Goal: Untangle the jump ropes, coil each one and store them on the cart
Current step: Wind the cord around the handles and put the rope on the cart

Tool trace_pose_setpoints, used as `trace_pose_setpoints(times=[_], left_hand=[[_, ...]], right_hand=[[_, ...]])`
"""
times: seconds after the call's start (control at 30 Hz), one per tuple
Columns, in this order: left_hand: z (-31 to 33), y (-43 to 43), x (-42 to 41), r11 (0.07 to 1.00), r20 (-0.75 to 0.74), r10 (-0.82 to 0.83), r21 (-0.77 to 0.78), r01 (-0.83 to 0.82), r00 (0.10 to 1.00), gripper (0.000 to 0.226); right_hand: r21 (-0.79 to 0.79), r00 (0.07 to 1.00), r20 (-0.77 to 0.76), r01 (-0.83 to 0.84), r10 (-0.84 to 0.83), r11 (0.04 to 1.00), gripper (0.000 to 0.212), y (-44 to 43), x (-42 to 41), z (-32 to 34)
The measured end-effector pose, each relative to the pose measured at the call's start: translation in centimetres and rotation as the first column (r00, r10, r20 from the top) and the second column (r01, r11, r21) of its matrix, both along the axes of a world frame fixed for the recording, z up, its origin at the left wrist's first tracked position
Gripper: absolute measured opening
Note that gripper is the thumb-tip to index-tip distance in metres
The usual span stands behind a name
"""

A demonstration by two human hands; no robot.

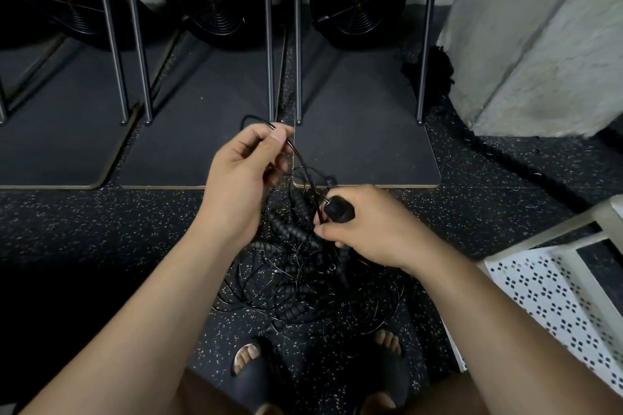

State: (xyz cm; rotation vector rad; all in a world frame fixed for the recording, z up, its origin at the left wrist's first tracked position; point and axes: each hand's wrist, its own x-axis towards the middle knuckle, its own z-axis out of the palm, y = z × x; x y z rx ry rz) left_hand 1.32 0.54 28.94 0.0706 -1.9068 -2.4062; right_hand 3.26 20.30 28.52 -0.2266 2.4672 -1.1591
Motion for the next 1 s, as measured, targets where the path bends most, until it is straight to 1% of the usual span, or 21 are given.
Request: trace_pose_setpoints(times=[0.07,0.13,0.2,0.27,0.33,0.37,0.43,0.5,0.6,0.67,0.73,0.77,0.83,0.9,0.93,1.0], left_hand=[[-0.3,-0.1,-0.3,0.999,0.033,0.038,-0.016,-0.037,0.999,0.035],[-0.7,-0.4,-0.6,0.997,0.085,0.071,-0.045,-0.068,0.994,0.025],[-1.0,-0.5,-0.8,0.994,0.151,0.078,-0.09,-0.065,0.985,0.018],[-1.3,-0.3,-0.8,0.984,0.234,0.065,-0.178,-0.023,0.97,0.024],[-1.7,0.1,-0.7,0.956,0.306,0.014,-0.284,0.077,0.952,0.025],[-1.9,0.3,-0.5,0.933,0.329,-0.04,-0.325,0.153,0.943,0.023],[-2.3,0.7,0.1,0.869,0.359,-0.207,-0.36,0.34,0.91,0.022],[-2.5,1.2,0.6,0.802,0.368,-0.349,-0.359,0.478,0.862,0.024],[-2.0,2.1,1.3,0.744,0.367,-0.455,-0.343,0.573,0.811,0.029],[-1.7,2.6,1.5,0.726,0.363,-0.503,-0.314,0.611,0.784,0.032],[-1.6,2.9,1.7,0.726,0.362,-0.533,-0.268,0.633,0.765,0.043],[-1.7,3.0,1.8,0.725,0.355,-0.552,-0.244,0.645,0.754,0.045],[-1.9,3.2,2.1,0.696,0.323,-0.598,-0.246,0.675,0.734,0.038],[-2.1,3.5,2.5,0.655,0.284,-0.634,-0.298,0.695,0.719,0.018],[-2.4,3.6,2.6,0.635,0.277,-0.65,-0.313,0.706,0.708,0.013],[-2.5,3.8,2.8,0.588,0.294,-0.67,-0.351,0.729,0.682,0.02]], right_hand=[[0.015,1.0,-0.017,-0.003,0.003,1.0,0.009,0.0,0.0,0.0],[-0.001,1.0,-0.021,-0.004,0.004,1.0,0.009,0.1,0.0,0.3],[-0.065,1.0,-0.013,0.002,-0.003,0.998,0.01,0.0,0.0,0.7],[-0.15,1.0,-0.021,0.018,-0.021,0.989,0.01,0.1,0.0,1.0],[-0.242,0.997,-0.045,0.047,-0.059,0.969,0.01,0.3,0.0,1.5],[-0.289,0.995,-0.057,0.063,-0.082,0.955,0.01,0.4,0.0,1.8],[-0.384,0.988,-0.081,0.094,-0.135,0.919,0.01,0.6,-0.1,2.2],[-0.47,0.975,-0.088,0.139,-0.203,0.871,0.009,0.8,-0.2,2.6],[-0.602,0.951,-0.02,0.235,-0.308,0.763,0.01,1.3,-0.3,3.0],[-0.656,0.931,0.025,0.29,-0.365,0.696,0.011,1.8,-0.5,3.2],[-0.679,0.902,0.052,0.346,-0.428,0.647,0.011,2.4,-0.9,3.2],[-0.692,0.883,0.076,0.381,-0.463,0.613,0.012,2.7,-1.2,3.1],[-0.723,0.845,0.143,0.445,-0.516,0.528,0.014,3.3,-1.6,3.1],[-0.744,0.817,0.2,0.486,-0.541,0.458,0.014,3.7,-2.0,3.0],[-0.748,0.805,0.221,0.502,-0.55,0.434,0.015,4.0,-2.1,3.0],[-0.748,0.785,0.261,0.532,-0.561,0.397,0.016,4.3,-2.4,2.8]])
